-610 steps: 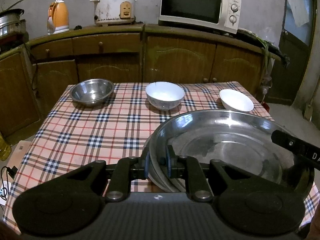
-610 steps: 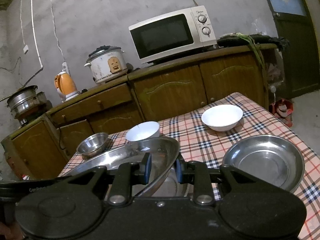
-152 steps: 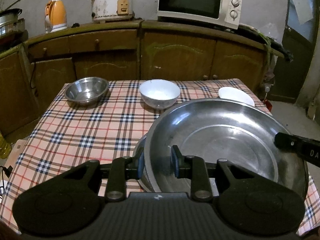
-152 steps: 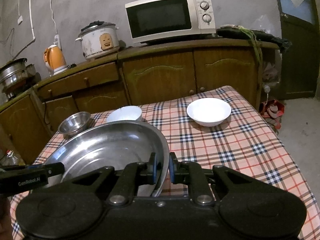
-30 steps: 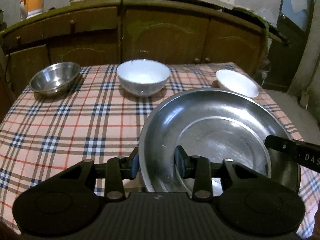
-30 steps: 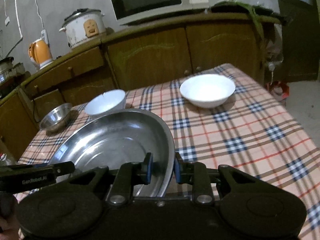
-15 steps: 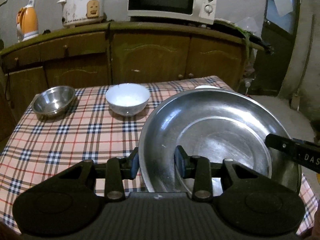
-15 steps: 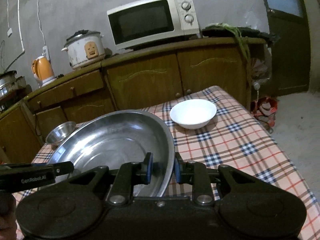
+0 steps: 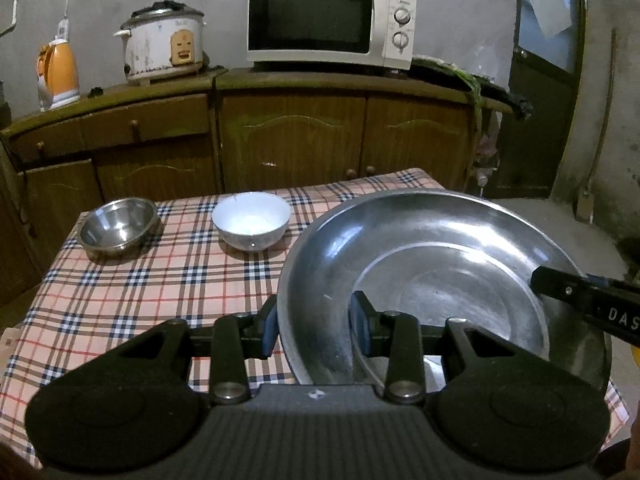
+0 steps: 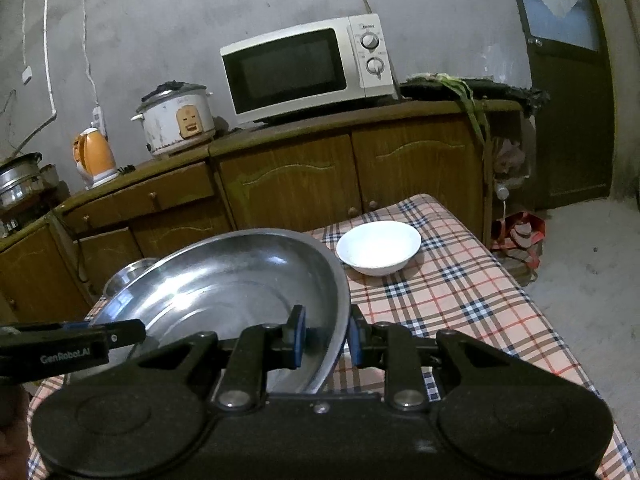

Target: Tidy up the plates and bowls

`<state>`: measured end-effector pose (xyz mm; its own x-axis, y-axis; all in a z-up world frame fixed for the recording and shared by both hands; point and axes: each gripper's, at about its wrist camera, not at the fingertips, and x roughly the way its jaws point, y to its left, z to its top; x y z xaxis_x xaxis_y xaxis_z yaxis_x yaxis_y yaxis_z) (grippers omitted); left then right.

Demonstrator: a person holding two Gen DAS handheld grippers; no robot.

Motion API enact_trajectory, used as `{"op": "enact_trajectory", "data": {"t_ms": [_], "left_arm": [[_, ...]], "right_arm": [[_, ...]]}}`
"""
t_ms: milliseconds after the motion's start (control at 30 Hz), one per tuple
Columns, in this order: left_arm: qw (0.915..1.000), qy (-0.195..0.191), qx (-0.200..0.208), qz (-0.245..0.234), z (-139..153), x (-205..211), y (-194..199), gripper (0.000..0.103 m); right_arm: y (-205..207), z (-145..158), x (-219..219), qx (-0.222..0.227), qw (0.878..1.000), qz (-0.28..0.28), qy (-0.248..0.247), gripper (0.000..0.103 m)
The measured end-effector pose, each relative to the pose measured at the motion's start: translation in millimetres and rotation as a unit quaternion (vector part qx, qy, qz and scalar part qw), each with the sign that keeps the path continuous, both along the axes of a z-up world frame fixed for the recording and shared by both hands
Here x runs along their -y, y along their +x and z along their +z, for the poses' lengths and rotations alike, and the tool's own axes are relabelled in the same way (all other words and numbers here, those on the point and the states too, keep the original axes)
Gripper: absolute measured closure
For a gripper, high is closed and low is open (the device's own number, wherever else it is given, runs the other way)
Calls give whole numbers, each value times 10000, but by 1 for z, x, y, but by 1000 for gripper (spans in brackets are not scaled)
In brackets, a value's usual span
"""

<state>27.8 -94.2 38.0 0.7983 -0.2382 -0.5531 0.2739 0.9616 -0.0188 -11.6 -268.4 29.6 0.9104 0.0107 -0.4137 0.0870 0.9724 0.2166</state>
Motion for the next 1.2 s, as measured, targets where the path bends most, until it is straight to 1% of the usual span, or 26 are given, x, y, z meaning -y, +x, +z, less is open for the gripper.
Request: {"op": "enact_trajectory", "data": {"t_ms": [233,567,1200], "left_arm": [[9999,14,107,70,8,-7,-11,66],[9995,1,114,284,12,-24,-18,66],[9976,-12,98,681,14,-63,-22,66]], "right_arm": [[-8,8,-9,84,9999,64,-38,74],[-9,14,-27,100,9996,262,-95,74],[-2,15,-72,11,9976,663,-195,74]]}}
